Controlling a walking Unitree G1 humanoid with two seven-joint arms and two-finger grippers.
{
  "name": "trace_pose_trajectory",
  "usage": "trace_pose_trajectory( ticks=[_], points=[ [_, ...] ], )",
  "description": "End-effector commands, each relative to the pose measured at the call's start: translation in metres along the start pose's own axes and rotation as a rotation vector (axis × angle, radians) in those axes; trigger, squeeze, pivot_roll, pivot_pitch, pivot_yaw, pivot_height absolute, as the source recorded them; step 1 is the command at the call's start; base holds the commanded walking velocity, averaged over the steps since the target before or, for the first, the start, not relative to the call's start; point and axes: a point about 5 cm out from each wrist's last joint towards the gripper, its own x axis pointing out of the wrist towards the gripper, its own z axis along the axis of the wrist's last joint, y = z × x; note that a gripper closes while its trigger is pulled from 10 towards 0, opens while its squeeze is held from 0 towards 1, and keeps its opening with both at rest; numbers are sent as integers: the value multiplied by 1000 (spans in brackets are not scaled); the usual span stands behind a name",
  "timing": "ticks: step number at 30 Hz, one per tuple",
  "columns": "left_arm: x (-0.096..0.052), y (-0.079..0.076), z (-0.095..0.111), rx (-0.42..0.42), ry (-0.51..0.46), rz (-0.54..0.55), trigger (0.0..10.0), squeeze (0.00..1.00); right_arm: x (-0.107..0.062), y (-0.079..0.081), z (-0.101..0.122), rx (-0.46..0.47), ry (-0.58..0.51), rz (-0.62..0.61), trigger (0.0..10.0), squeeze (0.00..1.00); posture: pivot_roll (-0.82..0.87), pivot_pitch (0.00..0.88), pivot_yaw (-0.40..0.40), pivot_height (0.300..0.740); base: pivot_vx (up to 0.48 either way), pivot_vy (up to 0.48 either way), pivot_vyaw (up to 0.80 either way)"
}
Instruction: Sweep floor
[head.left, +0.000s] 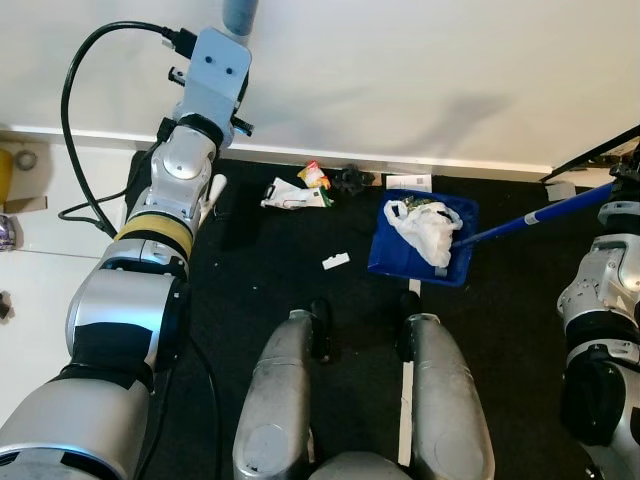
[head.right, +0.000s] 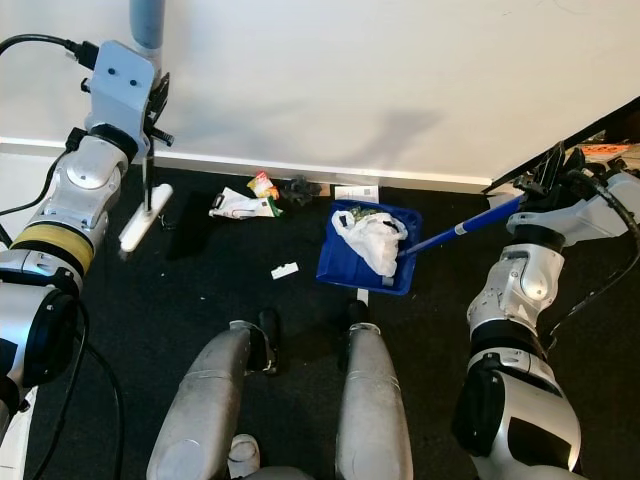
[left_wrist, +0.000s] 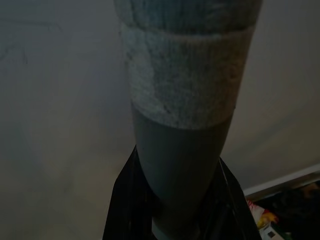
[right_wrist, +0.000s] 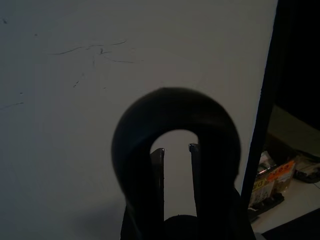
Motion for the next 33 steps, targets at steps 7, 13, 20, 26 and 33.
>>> trace_pose_trajectory(
  ticks=[7, 13, 20, 26, 33],
  points=[
    [-8, -21, -14, -139, 38, 141, 10000, 0, -22, 1, -15, 15, 78, 17, 10000, 0, -63, 581, 56, 731, 0, 0, 0],
    [-7, -37, -10, -213, 34, 158, 10000, 0, -24, 2, -12, 14, 61, 23, 10000, 0, -85, 597, 59, 731, 0, 0, 0],
    [2, -101, 21, -445, 10, 97, 10000, 0, -36, 1, -12, 13, 56, 17, 10000, 0, -77, 597, 75, 731, 0, 0, 0],
    [11, -149, 76, -695, -65, 35, 10000, 0, -40, -5, -13, 15, 67, -24, 10000, 0, -49, 578, 85, 731, 0, 0, 0],
    [9, -190, 151, -947, -215, -140, 10000, 0, -39, -11, -13, 13, 80, -60, 10000, 0, -27, 552, 84, 731, 0, 0, 0]
  ],
)
